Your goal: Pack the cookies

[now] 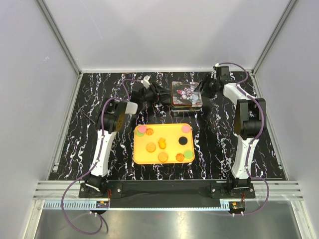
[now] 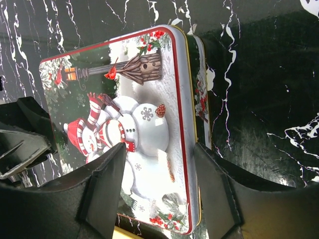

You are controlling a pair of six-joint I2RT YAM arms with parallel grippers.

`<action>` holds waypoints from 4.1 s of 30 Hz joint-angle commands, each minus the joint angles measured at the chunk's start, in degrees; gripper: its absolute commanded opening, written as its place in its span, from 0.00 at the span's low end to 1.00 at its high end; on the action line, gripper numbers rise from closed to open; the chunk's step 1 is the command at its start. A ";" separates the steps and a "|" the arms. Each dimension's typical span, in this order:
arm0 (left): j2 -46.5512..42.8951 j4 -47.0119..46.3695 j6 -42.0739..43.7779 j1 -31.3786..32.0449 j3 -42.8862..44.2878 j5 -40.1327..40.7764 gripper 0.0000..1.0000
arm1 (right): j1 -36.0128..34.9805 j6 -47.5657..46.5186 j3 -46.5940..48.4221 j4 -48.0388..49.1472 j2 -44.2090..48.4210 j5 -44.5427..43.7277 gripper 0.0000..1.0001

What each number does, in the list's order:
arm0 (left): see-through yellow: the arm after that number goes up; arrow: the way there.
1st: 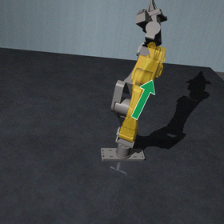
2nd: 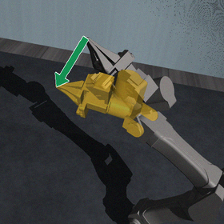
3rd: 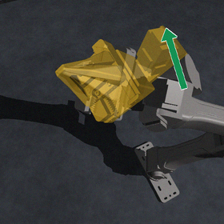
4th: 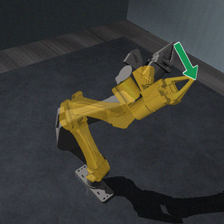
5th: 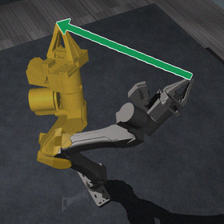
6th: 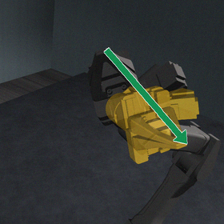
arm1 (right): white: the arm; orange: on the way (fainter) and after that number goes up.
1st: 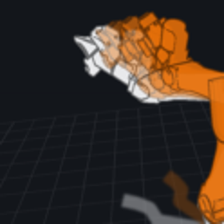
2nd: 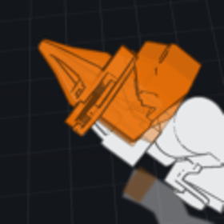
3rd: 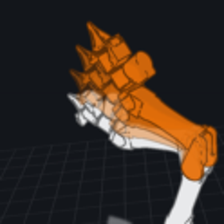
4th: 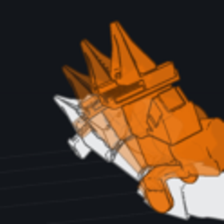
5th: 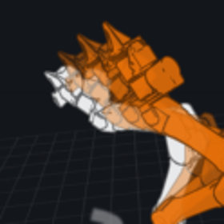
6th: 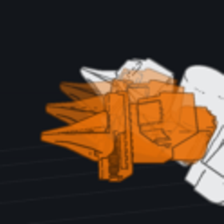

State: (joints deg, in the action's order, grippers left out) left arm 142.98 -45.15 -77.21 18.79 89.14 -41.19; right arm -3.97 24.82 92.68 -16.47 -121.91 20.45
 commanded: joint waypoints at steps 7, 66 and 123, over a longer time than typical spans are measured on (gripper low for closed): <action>-5.34 -4.87 0.48 0.29 0.24 0.50 0.50 | -0.69 -1.44 3.64 -0.85 -0.79 -0.50 0.68; -8.42 20.80 15.77 1.87 3.85 3.57 0.49 | -5.00 -6.27 6.46 -5.59 -1.32 -7.44 0.71; -10.00 28.62 21.75 3.36 4.46 4.80 0.48 | -6.40 -7.59 3.21 -3.75 3.78 -9.02 0.75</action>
State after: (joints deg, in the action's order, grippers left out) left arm 135.94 -17.58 -56.97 21.19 92.86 -36.67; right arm -9.10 17.72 96.33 -22.13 -122.32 10.50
